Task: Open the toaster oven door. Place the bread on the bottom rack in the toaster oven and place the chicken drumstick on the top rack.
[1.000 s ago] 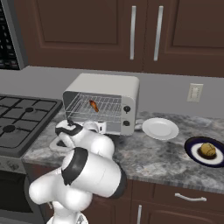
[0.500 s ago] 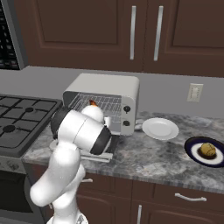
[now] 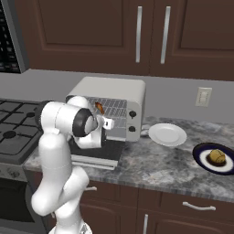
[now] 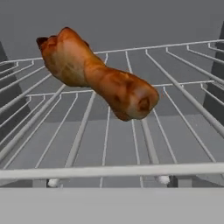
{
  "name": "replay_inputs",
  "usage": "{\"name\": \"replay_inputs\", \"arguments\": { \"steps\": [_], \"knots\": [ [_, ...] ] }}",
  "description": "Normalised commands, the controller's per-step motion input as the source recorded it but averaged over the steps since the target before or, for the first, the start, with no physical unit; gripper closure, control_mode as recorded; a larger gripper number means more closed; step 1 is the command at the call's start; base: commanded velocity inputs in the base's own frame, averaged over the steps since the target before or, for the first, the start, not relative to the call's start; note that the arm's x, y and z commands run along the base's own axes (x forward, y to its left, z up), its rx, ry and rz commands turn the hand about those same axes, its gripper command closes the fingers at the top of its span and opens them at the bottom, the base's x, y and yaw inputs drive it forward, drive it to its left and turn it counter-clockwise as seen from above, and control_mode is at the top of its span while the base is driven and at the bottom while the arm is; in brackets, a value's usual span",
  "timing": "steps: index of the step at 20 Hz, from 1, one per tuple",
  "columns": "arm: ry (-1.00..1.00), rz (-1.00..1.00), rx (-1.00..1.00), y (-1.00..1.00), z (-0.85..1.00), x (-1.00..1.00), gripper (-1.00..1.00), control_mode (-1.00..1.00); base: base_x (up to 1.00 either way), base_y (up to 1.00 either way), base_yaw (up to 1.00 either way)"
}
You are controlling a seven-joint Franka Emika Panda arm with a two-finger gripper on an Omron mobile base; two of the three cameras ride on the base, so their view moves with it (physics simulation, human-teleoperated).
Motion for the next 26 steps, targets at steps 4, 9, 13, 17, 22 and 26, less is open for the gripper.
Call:
{"name": "replay_inputs", "arguments": {
  "steps": [4,9,13,17,22,26],
  "knots": [
    [0.30,-0.04,-0.02,-0.08,-0.15,0.42,-1.00,-1.00,0.00,0.00,0.00],
    [0.37,0.00,-0.08,-0.25,-0.09,-0.04,-1.00,-1.00,0.00,0.00,0.00],
    [0.33,0.00,-0.16,-0.26,-0.01,-0.64,-1.00,-1.00,0.00,0.00,0.00],
    [0.25,0.00,-0.15,-0.28,0.00,-0.89,-1.00,-1.00,0.00,0.00,0.00],
    [0.19,0.00,-0.13,-0.29,0.07,-0.77,-1.00,-1.00,0.00,0.00,0.00],
    [0.06,0.00,-0.02,-0.03,0.93,-0.24,-1.00,-1.00,0.00,0.00,0.00]
  ]
}}
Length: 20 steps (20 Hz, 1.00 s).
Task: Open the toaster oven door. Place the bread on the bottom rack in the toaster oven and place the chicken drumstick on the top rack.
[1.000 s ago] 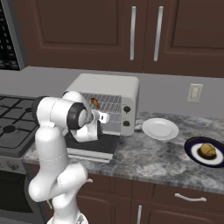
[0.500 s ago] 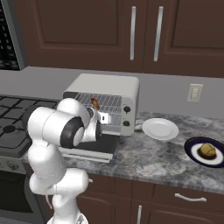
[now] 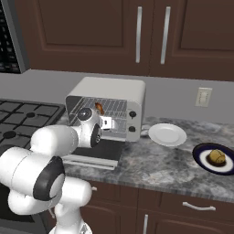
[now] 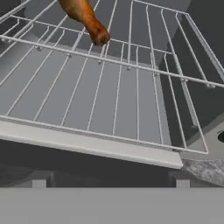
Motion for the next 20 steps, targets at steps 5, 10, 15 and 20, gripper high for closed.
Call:
{"name": "replay_inputs", "arguments": {
  "steps": [5,10,15,20],
  "knots": [
    [-0.04,0.00,0.01,0.26,0.08,0.26,-1.00,-1.00,0.00,0.00,0.00],
    [-0.02,-0.06,0.11,0.26,-0.43,0.17,-1.00,-1.00,0.00,0.00,0.00],
    [-0.06,-0.15,0.10,0.19,-0.20,0.26,-1.00,-1.00,0.00,0.00,0.00],
    [-0.07,-0.14,0.04,0.02,-0.01,0.17,-1.00,-1.00,0.00,0.00,0.00]
  ]
}}
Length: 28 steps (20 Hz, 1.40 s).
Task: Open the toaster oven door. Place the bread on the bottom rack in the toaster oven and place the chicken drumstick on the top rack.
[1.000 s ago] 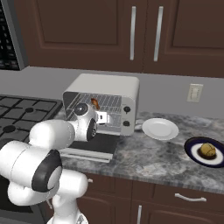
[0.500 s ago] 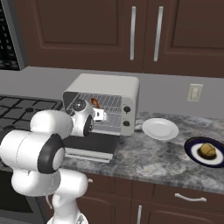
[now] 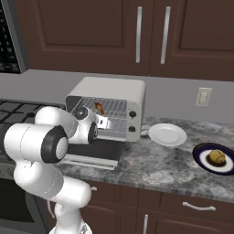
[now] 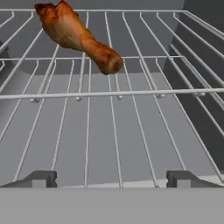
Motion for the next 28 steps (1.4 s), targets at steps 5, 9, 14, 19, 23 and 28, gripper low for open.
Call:
{"name": "replay_inputs", "arguments": {
  "steps": [5,9,14,19,23,28],
  "knots": [
    [-0.01,-0.11,0.00,0.01,-0.29,0.42,-1.00,-1.00,0.00,0.00,0.00],
    [0.00,-0.06,0.00,0.06,-0.55,0.13,-1.00,-1.00,0.00,0.00,0.00],
    [0.06,0.00,-0.03,0.02,-0.85,-0.01,-1.00,-1.00,0.00,0.00,0.00],
    [0.17,0.02,-0.07,0.01,-0.40,-0.89,-1.00,-1.00,0.00,0.00,0.00],
    [0.31,0.00,-0.13,0.00,-0.34,-1.00,-1.00,-1.00,0.00,0.00,0.00],
    [0.43,0.00,-0.15,0.00,-0.34,-0.81,-1.00,-1.00,0.00,0.00,0.00]
  ]
}}
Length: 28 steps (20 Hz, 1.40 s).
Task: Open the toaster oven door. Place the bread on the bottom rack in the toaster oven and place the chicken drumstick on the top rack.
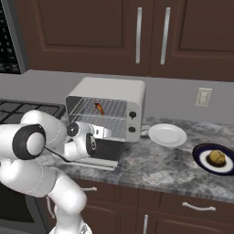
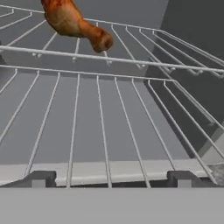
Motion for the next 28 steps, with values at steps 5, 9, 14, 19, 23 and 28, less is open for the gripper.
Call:
{"name": "replay_inputs", "arguments": {
  "steps": [5,9,14,19,23,28],
  "knots": [
    [0.25,0.00,0.01,0.00,0.75,-0.32,-1.00,-1.00,0.00,0.00,0.00],
    [0.22,-0.04,0.08,0.00,1.00,-0.59,-1.00,-1.00,0.00,0.00,0.00],
    [0.33,-0.17,0.09,-0.42,1.00,-0.64,-1.00,-1.00,0.00,0.00,0.00],
    [0.43,-0.31,0.02,-0.80,0.80,-0.17,-1.00,-1.00,0.00,0.00,0.00],
    [0.35,-0.38,0.00,-1.00,0.10,0.03,-1.00,-1.00,0.00,0.00,0.00],
    [0.16,-0.32,0.00,-1.00,-0.16,0.05,-1.00,-1.00,0.00,0.00,0.00]
  ]
}}
